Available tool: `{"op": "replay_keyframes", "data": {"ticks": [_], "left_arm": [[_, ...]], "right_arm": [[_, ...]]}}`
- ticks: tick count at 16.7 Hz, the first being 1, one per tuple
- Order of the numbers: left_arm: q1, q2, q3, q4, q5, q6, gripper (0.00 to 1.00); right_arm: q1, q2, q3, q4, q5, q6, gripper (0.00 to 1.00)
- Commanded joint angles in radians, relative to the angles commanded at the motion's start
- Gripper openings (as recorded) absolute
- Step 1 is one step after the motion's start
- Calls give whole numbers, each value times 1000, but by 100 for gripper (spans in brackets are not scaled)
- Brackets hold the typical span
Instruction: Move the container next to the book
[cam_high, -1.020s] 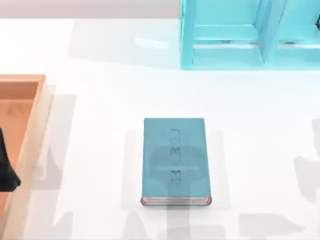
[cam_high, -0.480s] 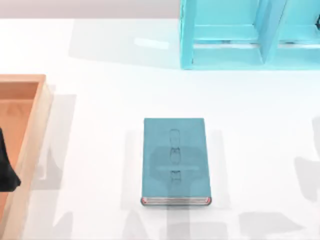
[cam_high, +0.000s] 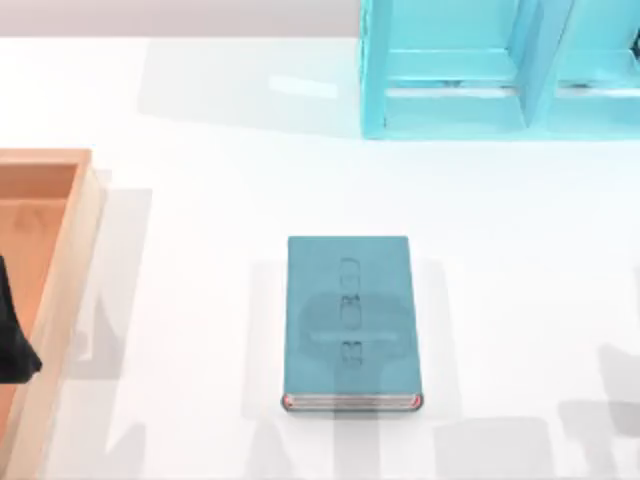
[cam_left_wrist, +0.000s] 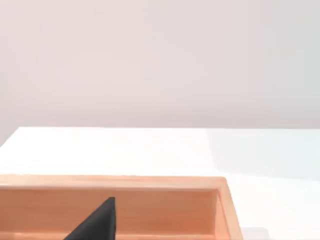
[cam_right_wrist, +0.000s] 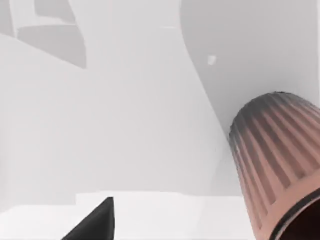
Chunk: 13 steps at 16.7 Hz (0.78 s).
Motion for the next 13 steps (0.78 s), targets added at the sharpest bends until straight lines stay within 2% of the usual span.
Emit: {"op": "replay_keyframes", "data": {"ticks": [7,13], "left_arm": [[0,0,0,0,0,0,100],[0,0,0,0,0,0,100]], "right_arm": [[0,16,-55,60,0,-1,100],[0,16,-55,60,0,-1,55]]}}
